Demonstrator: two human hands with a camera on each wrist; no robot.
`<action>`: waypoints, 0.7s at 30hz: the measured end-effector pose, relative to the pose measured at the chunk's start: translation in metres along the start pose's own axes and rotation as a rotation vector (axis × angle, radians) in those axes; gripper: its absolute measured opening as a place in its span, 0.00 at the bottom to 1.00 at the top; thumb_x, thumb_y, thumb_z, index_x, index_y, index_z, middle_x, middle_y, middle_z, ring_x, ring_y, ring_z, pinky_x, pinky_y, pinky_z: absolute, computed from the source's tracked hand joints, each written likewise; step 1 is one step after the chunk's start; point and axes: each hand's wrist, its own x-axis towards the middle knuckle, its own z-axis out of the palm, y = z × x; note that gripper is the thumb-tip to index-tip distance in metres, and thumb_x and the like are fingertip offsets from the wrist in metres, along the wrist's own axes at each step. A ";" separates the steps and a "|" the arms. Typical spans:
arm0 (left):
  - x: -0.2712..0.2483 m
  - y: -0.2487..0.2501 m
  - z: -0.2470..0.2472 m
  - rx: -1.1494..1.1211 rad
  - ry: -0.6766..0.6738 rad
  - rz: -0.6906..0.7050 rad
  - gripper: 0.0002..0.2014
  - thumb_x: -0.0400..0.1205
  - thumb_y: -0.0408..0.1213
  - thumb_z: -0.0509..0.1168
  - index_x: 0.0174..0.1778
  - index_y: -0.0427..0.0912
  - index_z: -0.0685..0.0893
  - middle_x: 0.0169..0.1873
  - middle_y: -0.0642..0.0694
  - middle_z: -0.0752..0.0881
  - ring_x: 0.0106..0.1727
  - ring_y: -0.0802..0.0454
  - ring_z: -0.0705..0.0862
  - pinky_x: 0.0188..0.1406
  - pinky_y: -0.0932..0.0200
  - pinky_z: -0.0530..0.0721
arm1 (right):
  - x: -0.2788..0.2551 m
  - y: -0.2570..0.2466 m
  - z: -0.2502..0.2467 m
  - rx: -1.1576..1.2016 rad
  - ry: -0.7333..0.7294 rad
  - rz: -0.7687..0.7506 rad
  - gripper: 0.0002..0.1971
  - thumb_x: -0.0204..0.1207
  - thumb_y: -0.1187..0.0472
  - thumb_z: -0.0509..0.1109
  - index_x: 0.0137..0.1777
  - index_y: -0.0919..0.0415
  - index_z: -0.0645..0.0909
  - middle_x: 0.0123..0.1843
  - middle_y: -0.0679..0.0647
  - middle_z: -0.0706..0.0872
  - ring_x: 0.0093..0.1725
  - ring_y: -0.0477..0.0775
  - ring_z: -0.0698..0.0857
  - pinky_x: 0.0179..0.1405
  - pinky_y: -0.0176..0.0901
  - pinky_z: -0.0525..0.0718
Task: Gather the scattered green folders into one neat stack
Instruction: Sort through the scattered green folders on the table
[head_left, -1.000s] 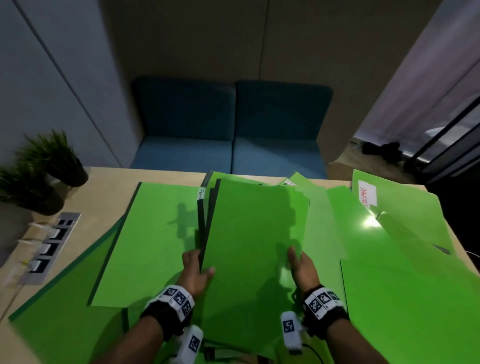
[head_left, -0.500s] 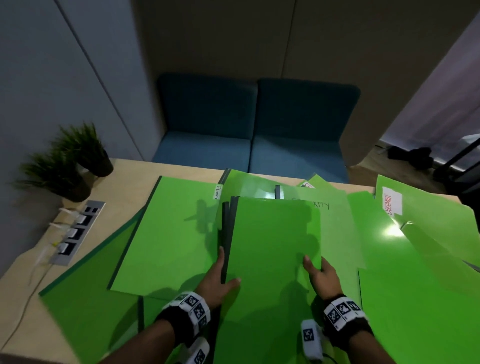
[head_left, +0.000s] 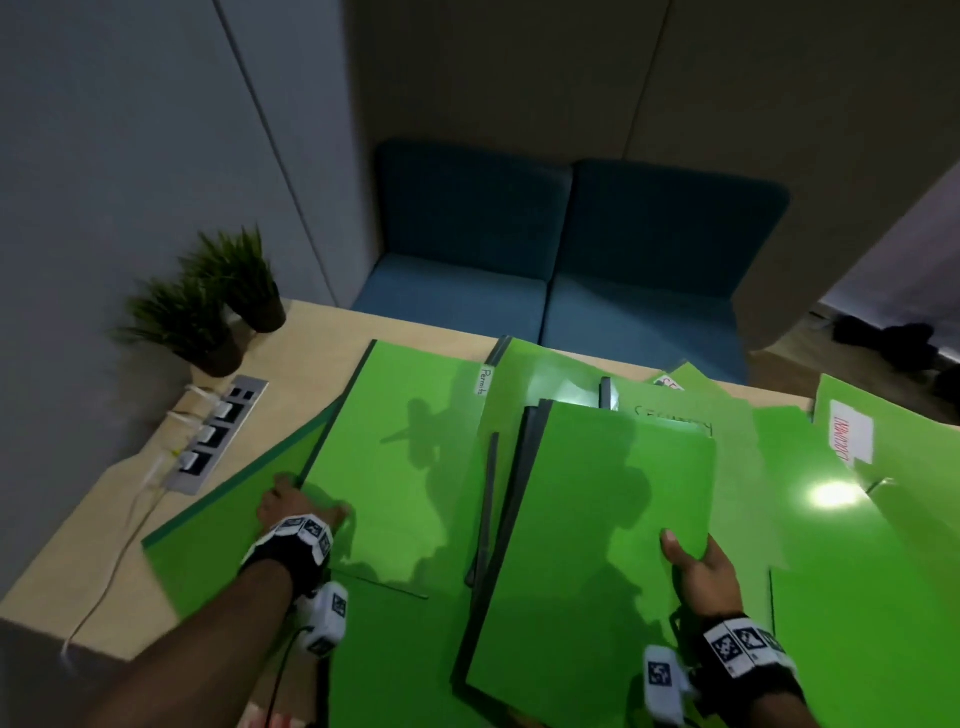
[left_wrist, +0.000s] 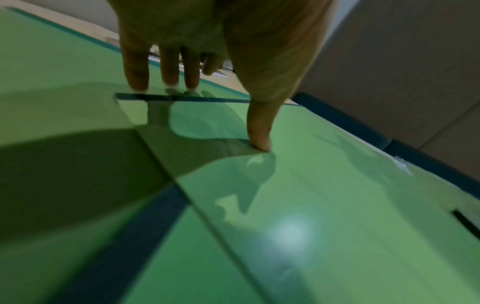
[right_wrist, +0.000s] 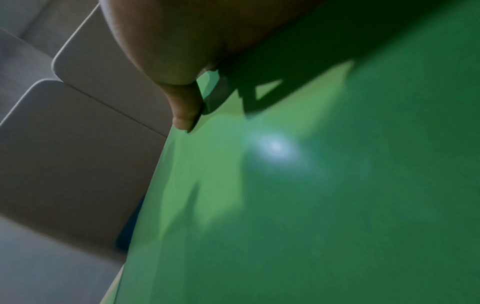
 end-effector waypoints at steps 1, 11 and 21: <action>0.000 -0.005 0.001 0.012 -0.005 0.011 0.56 0.65 0.52 0.81 0.82 0.36 0.56 0.78 0.30 0.64 0.79 0.31 0.62 0.77 0.37 0.65 | -0.001 0.000 0.001 -0.002 0.002 0.003 0.34 0.78 0.51 0.71 0.81 0.56 0.63 0.80 0.64 0.69 0.74 0.74 0.72 0.67 0.72 0.74; -0.032 -0.018 0.015 -0.181 -0.198 -0.016 0.48 0.72 0.47 0.78 0.80 0.33 0.59 0.77 0.32 0.66 0.77 0.33 0.68 0.73 0.40 0.71 | 0.007 0.005 0.004 -0.035 0.026 0.061 0.38 0.78 0.50 0.71 0.84 0.57 0.58 0.83 0.65 0.64 0.77 0.74 0.69 0.71 0.70 0.71; -0.060 -0.009 0.023 -0.186 -0.139 -0.078 0.42 0.78 0.60 0.67 0.76 0.31 0.65 0.72 0.29 0.72 0.69 0.31 0.76 0.63 0.43 0.77 | 0.029 0.018 0.006 -0.099 0.033 0.046 0.38 0.73 0.44 0.73 0.79 0.61 0.67 0.77 0.64 0.75 0.71 0.71 0.78 0.68 0.66 0.76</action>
